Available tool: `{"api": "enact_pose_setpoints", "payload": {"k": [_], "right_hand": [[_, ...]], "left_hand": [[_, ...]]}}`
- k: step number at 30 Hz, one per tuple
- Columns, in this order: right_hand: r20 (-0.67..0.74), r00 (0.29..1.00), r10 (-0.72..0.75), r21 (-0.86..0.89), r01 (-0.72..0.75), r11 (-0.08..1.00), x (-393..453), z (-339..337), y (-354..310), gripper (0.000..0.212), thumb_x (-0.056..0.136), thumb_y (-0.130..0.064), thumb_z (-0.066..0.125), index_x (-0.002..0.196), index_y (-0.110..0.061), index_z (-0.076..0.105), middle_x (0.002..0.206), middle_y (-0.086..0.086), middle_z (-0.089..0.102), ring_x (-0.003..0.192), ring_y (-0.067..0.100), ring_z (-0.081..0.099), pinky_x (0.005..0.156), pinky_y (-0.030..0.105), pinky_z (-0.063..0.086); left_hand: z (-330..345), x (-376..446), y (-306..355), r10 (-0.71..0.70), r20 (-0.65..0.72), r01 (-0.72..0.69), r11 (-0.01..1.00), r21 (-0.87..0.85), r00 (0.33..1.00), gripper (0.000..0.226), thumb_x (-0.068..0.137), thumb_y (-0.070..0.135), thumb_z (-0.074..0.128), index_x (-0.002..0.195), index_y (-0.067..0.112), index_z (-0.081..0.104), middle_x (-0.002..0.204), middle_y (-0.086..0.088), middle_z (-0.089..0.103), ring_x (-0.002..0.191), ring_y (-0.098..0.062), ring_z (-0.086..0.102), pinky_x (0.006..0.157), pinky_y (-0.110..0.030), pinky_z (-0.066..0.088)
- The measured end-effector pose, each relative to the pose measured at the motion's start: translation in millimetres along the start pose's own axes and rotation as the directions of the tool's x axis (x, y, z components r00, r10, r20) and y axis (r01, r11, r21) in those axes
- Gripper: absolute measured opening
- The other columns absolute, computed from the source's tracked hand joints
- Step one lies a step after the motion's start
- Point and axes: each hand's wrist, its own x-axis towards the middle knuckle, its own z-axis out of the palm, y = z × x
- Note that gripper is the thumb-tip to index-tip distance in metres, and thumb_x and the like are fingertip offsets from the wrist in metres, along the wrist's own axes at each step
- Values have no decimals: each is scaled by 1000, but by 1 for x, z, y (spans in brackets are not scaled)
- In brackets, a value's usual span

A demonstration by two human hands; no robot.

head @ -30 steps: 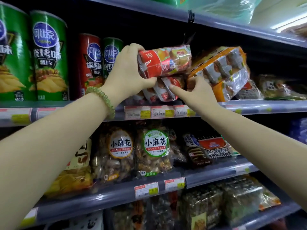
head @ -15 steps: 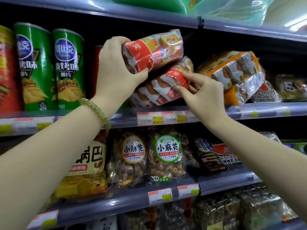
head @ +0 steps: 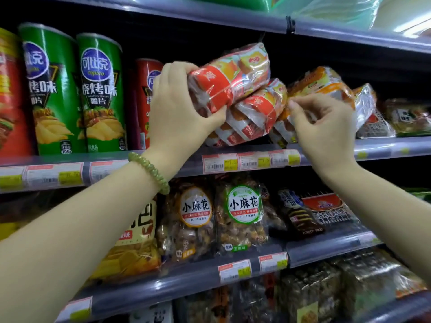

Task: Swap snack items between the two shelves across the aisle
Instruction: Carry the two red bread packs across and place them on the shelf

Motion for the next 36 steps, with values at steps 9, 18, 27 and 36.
{"api": "enact_pose_setpoints", "payload": {"k": [9, 18, 27, 36], "right_hand": [[235, 887, 397, 8, -410, 912, 5, 31, 0, 67, 74, -72, 55, 77, -7, 68, 70, 6, 64, 69, 12, 59, 67, 30, 47], [250, 850, 464, 111, -501, 858, 4, 48, -10, 77, 59, -73, 66, 107, -13, 65, 101, -1, 70, 92, 14, 67, 80, 34, 57], [248, 861, 445, 246, -500, 830, -2, 63, -24, 75, 69, -61, 64, 135, -28, 51, 126, -3, 60, 112, 15, 62, 93, 41, 55], [68, 933, 353, 313, -356, 881, 8, 23, -35, 63, 70, -36, 76, 130, -20, 61, 127, -3, 64, 109, 7, 64, 94, 30, 55]], "left_hand": [[9, -4, -4, -62, -11, 61, 997, -43, 998, 62, 73, 42, 74, 119, 7, 50, 118, -3, 52, 112, -17, 51, 89, -19, 42], [10, -8, -7, -62, -15, 61, 997, -51, 998, 63, 74, 43, 73, 120, 8, 49, 119, -3, 51, 113, -17, 50, 84, -8, 35], [10, -14, -6, -57, -33, 55, 996, -66, 998, 64, 74, 44, 73, 120, 7, 50, 119, -6, 53, 113, -18, 50, 93, -24, 44], [-12, -5, 0, -39, -140, 31, 998, -57, 989, 61, 71, 37, 74, 118, 5, 53, 120, -11, 54, 114, -25, 51, 96, -30, 42]]}}
